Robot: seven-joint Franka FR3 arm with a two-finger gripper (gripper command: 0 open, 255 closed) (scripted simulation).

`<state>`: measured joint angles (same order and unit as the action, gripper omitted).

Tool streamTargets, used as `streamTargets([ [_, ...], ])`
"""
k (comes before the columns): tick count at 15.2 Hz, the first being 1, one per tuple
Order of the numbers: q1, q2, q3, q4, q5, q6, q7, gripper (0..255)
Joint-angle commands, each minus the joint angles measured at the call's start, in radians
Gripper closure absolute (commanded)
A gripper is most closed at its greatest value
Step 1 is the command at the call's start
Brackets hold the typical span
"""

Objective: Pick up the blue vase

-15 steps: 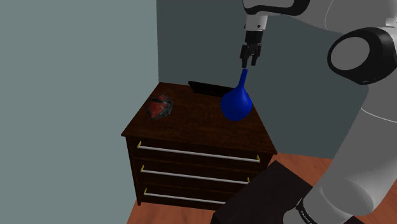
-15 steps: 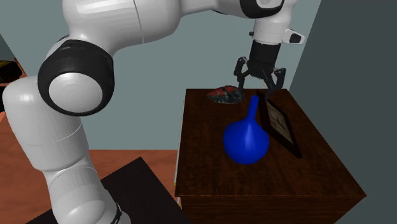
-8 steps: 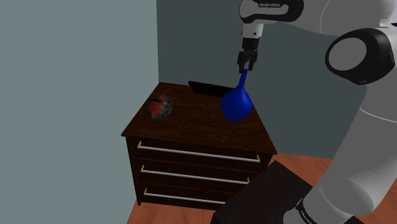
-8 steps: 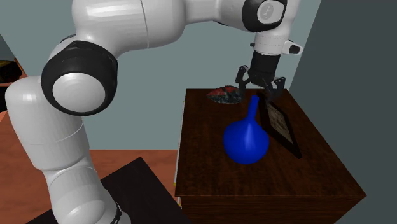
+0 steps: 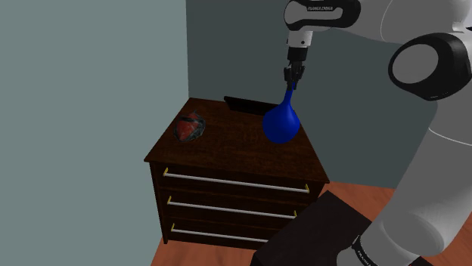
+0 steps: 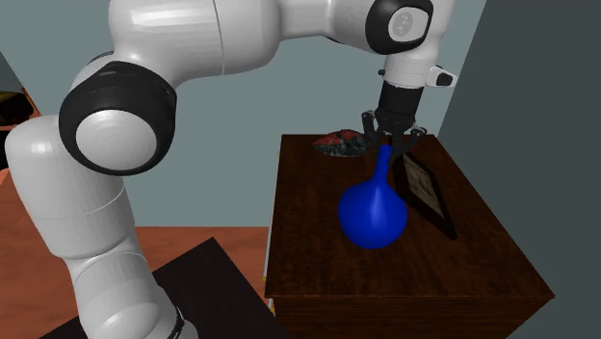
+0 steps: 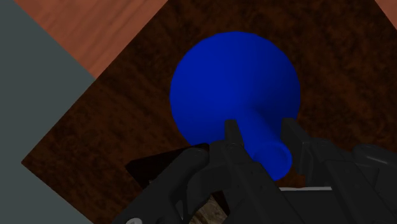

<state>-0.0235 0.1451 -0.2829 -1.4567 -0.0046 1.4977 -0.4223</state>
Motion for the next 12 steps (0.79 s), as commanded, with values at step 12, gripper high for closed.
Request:
streamTargets([
  [12,-0.009,0.044,-0.003,0.167,0.012,-0.125,-0.010,255],
])
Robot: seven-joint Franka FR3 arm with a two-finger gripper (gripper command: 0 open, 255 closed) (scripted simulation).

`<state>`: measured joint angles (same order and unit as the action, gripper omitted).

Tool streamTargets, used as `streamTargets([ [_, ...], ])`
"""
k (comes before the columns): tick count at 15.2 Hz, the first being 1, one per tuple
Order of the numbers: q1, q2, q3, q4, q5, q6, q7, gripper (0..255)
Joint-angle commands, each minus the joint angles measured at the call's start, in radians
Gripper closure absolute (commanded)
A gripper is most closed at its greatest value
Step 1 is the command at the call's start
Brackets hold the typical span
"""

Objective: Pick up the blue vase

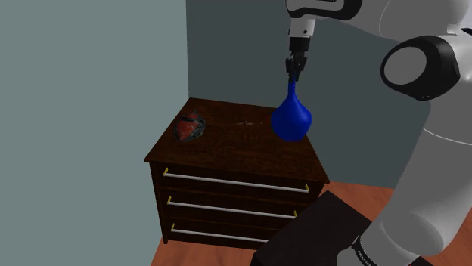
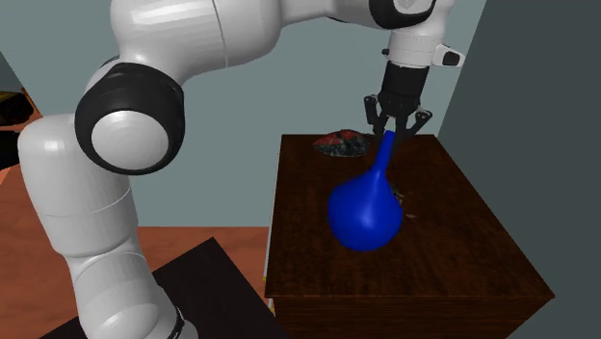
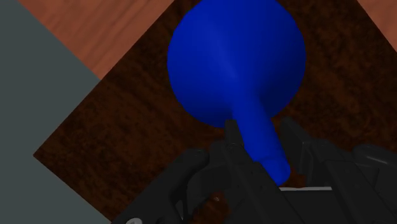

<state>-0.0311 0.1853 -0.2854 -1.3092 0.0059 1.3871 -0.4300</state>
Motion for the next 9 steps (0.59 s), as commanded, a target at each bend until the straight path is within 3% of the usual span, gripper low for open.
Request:
streamTargets([
  [1,-0.004,0.011,-0.002,0.043,0.003,-0.031,-0.004,255],
  [7,-0.019,0.067,-0.006,0.208,0.019,-0.141,-0.016,255],
  [9,-0.020,0.069,-0.006,0.212,0.020,-0.144,-0.016,255],
])
